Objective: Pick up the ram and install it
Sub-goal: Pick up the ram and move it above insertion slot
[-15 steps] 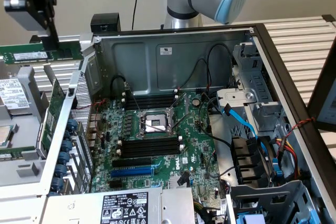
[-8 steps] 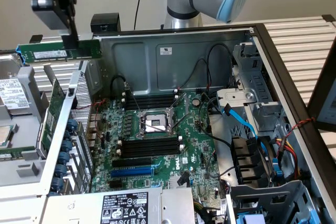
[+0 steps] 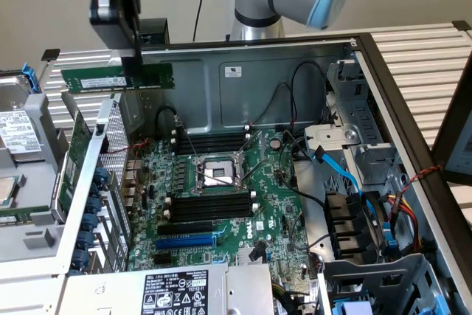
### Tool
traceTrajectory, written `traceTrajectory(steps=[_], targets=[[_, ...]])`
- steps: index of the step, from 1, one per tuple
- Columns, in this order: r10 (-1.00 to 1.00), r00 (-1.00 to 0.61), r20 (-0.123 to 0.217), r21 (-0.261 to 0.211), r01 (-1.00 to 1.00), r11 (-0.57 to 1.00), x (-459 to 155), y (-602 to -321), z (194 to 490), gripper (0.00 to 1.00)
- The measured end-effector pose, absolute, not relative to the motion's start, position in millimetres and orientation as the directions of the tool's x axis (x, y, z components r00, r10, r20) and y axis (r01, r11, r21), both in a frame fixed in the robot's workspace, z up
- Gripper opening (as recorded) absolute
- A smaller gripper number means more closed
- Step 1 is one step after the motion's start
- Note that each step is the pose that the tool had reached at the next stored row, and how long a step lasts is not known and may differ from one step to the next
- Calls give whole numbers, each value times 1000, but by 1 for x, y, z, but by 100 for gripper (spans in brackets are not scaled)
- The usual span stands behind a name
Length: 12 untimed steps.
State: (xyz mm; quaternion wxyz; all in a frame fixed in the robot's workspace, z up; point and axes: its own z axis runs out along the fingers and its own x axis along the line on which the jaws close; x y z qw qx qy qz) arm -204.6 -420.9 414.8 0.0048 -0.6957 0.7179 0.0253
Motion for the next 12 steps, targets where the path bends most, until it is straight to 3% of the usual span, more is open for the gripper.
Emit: traceTrajectory(steps=[12], targets=[[-999, -32, -41, 30, -999, 31, -150, -416, 396, 13]])
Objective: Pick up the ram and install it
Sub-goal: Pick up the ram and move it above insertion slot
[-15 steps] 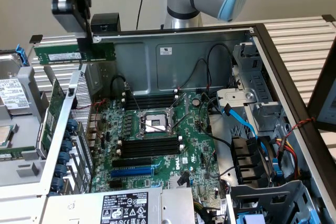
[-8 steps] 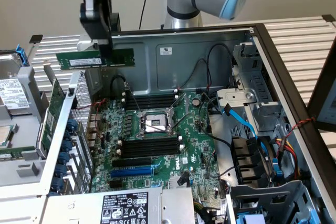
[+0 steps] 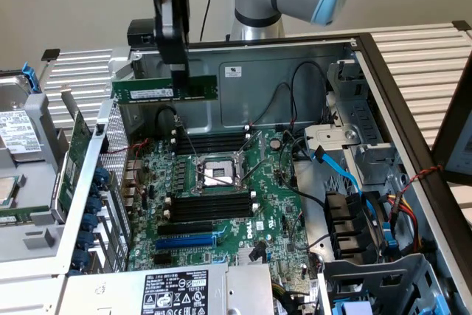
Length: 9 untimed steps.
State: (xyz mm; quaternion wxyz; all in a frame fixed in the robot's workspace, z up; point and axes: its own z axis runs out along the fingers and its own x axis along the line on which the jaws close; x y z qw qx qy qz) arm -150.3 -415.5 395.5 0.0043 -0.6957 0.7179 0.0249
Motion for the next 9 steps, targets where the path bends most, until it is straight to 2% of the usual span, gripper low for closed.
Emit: traceTrajectory(steps=[5, 9], targets=[[-999, -32, -28, 29, -999, 31, -130, -407, 391, 13], [-999, -32, -3, 27, -999, 32, -126, -402, 389, 13]])
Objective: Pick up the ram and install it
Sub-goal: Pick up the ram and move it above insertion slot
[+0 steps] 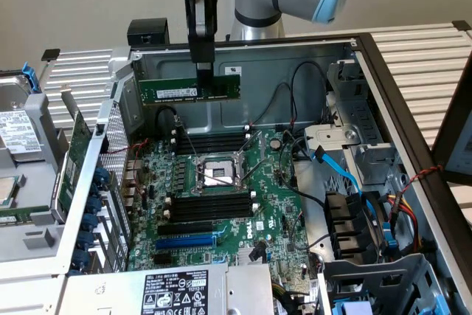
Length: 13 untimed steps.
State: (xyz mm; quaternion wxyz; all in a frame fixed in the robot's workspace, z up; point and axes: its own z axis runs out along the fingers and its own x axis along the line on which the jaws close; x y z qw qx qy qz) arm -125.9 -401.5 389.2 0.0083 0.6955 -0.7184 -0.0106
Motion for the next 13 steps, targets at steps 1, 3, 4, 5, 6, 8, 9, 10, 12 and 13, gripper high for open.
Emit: traceTrajectory(steps=[1, 3, 4, 5, 6, 8, 9, 10, 12, 13], targets=[[-999, -34, -2, 26, -999, 34, -126, -401, 388, 13], [-999, -44, -2, 26, -999, 44, -126, -400, 385, 13], [-999, -53, -2, 26, -998, 53, -126, -400, 384, 13], [-998, -63, -4, 26, -998, 63, -126, -400, 383, 13], [-997, -74, -5, 26, -997, 74, -126, -400, 382, 13], [-996, -88, -7, 27, -996, 88, -126, -400, 379, 13], [-996, -89, -10, 27, -996, 89, -125, -400, 378, 13], [-996, -89, -14, 27, -996, 89, -125, -400, 377, 13], [-996, -89, -23, 28, -996, 88, -125, -400, 375, 13], [-996, -89, -32, 28, -996, 88, -125, -400, 374, 13]])
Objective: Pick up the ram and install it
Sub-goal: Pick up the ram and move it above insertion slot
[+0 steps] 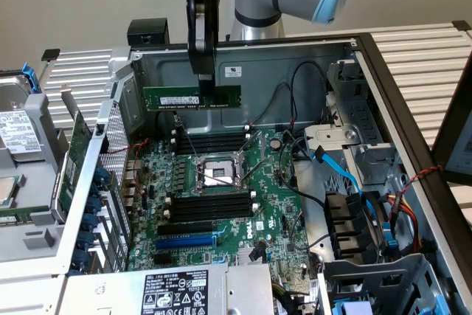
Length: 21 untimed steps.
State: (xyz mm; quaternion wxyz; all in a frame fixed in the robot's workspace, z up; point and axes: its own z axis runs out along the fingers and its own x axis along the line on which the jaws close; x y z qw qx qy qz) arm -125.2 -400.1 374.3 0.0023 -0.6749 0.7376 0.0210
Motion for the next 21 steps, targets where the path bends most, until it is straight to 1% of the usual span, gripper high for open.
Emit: traceTrajectory(steps=[3, 12, 16, 21], targets=[[-994, -89, -57, 29, -996, 88, -125, -400, 372, 13], [-994, -89, -59, 29, -996, 87, -122, -400, 357, 13], [-994, -89, -61, 35, -996, 87, -118, -401, 355, 13], [-993, -88, -73, 46, -995, 85, -116, -402, 355, 13]])
